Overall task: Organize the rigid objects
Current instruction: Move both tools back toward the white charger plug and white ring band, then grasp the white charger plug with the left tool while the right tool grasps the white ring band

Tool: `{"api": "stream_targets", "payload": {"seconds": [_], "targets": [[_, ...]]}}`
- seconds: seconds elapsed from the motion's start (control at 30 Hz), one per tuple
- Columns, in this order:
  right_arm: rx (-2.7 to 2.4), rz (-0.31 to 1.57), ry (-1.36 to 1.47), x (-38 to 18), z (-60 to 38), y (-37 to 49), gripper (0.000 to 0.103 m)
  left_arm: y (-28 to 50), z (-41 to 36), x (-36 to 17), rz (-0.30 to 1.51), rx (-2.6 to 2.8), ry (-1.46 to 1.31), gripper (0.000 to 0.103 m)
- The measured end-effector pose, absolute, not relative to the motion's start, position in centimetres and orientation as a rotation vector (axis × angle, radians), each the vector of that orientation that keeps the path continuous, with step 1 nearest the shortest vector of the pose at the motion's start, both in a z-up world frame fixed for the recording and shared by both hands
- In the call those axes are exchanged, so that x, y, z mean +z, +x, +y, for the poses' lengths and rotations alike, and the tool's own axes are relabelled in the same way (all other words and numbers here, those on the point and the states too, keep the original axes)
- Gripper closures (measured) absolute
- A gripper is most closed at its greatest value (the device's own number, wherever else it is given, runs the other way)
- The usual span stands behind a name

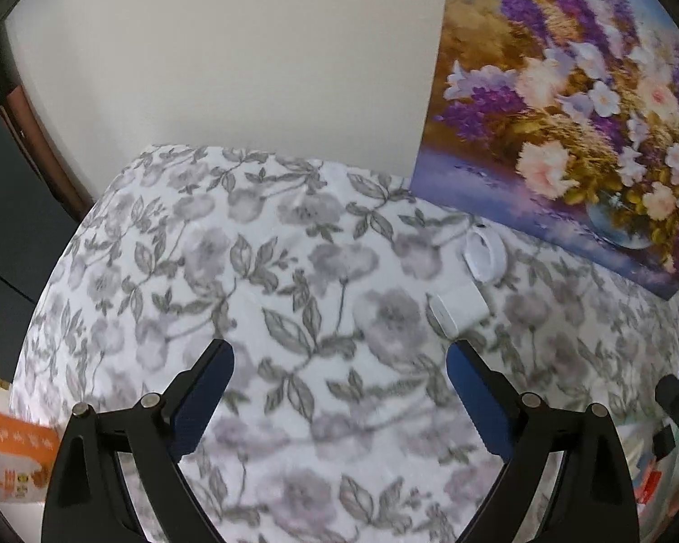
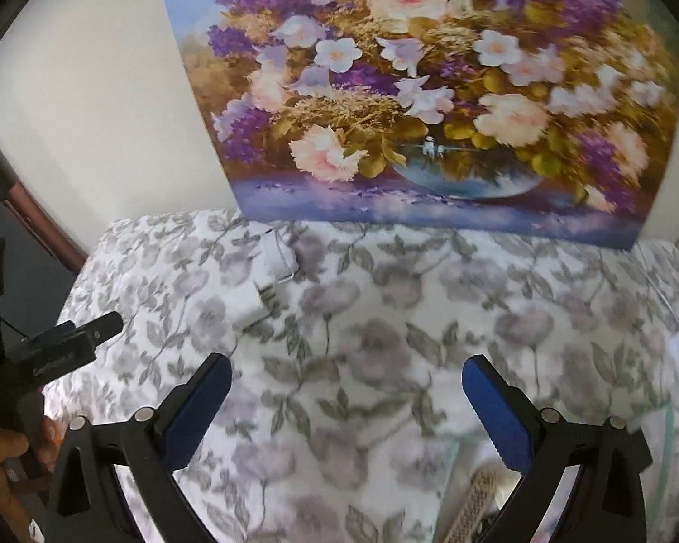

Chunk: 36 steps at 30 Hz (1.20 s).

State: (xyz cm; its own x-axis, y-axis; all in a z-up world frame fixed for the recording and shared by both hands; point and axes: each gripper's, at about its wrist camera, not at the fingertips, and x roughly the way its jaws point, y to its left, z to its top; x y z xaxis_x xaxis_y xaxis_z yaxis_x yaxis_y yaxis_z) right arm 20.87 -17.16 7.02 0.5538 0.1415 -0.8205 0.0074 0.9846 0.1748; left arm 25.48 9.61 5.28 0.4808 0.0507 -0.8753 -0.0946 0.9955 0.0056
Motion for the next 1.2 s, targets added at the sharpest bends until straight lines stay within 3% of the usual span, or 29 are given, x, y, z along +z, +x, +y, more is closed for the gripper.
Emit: {"api": "stream_targets", "payload": {"seconds": [0.5, 1.0, 1.07, 1.2], "targets": [[0.06, 1.04, 0.131, 1.5, -15.2, 28.8, 0.0, 30.1, 8.0, -0.8, 1.068, -0.073, -0.06, 0.008], [0.069, 1.068, 0.144, -2.3, -14.4, 31.5, 0.0, 31.2, 2.5, -5.5, 1.065, -0.217, 0.069, 0.008], [0.074, 1.071, 0.153, -2.4, -14.4, 31.5, 0.0, 31.4, 2.0, -5.9, 1.063, -0.226, 0.062, 0.011], [0.076, 1.07, 0.148, -2.7, -14.0, 31.8, 0.0, 31.8, 1.1, -6.6, 1.07, -0.243, 0.064, 0.028]]}}
